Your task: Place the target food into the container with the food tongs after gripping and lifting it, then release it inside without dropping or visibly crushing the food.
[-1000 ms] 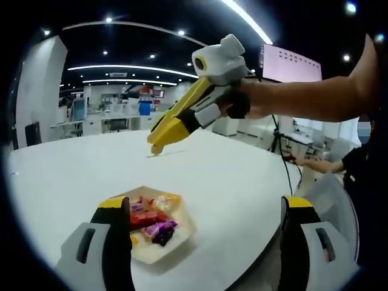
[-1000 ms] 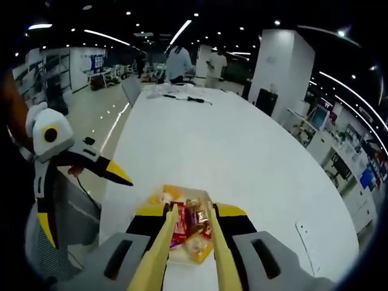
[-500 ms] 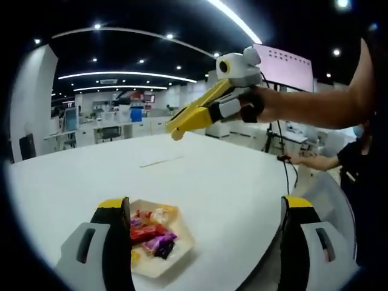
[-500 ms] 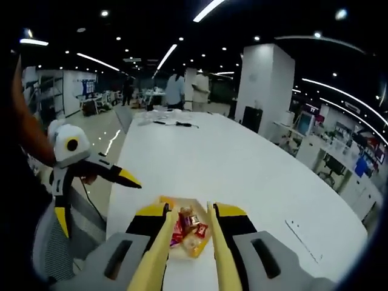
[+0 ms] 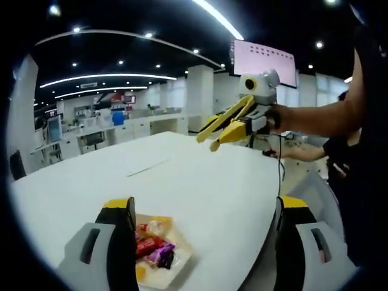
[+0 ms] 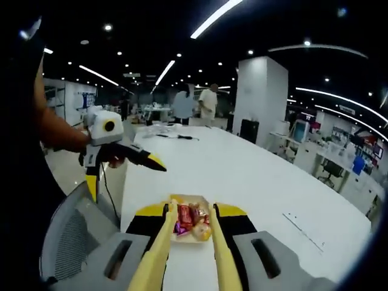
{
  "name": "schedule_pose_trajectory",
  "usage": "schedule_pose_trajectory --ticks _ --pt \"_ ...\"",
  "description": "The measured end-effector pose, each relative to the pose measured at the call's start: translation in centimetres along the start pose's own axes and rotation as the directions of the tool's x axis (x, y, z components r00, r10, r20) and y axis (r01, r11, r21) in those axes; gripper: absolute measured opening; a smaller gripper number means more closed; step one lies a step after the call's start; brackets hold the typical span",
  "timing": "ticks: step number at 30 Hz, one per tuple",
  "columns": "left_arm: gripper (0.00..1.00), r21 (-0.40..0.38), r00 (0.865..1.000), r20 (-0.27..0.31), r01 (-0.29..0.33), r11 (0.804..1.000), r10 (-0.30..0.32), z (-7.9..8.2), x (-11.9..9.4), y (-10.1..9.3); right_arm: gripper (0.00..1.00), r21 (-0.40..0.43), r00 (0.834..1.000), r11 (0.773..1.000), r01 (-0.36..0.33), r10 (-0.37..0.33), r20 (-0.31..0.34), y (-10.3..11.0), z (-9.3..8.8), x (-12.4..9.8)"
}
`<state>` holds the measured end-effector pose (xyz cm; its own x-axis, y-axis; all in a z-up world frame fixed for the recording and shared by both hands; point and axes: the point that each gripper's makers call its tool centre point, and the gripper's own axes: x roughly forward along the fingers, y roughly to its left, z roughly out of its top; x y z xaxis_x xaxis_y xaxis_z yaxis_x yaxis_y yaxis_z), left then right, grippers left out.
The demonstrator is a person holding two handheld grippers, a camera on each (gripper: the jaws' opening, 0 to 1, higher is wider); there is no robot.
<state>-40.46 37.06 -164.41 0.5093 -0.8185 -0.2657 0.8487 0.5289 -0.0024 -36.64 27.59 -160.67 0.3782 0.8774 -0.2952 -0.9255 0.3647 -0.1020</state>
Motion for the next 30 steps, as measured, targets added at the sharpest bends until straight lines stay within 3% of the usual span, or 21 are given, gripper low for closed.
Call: schedule_pose_trajectory --ticks 5,7,10,20,22,30 --pt "0.83 -0.008 0.998 -0.001 0.058 0.998 -0.058 0.3 0.4 -1.2 0.28 0.015 1.0 1.0 -0.027 0.026 0.012 1.8 -1.2 -1.1" --pt "0.78 -0.055 0.993 0.025 0.119 0.991 -0.117 0.6 0.6 -2.4 0.28 0.021 0.999 0.999 -0.037 0.037 0.012 2.4 -1.7 -1.4" --pt "0.73 -0.008 0.988 0.005 0.155 0.988 -0.155 0.3 1.0 -3.3 0.28 0.042 0.998 0.998 -0.052 0.051 0.029 3.1 -2.0 -1.7" --pt "0.61 0.025 0.962 0.009 0.272 0.962 -0.272 1.3 2.2 -4.8 0.28 0.064 0.984 0.987 -0.147 0.139 0.112 5.4 -0.8 -1.6" --pt "0.58 0.032 0.956 0.012 0.291 0.956 -0.292 1.7 2.3 -5.0 0.28 0.066 0.966 0.975 -0.211 0.198 0.164 6.5 -0.2 -1.3" --pt "0.46 0.052 0.936 0.006 0.352 0.934 -0.353 2.3 2.6 -5.8 0.28 0.054 0.953 0.965 -0.255 0.242 0.18 7.8 -0.1 -0.5"
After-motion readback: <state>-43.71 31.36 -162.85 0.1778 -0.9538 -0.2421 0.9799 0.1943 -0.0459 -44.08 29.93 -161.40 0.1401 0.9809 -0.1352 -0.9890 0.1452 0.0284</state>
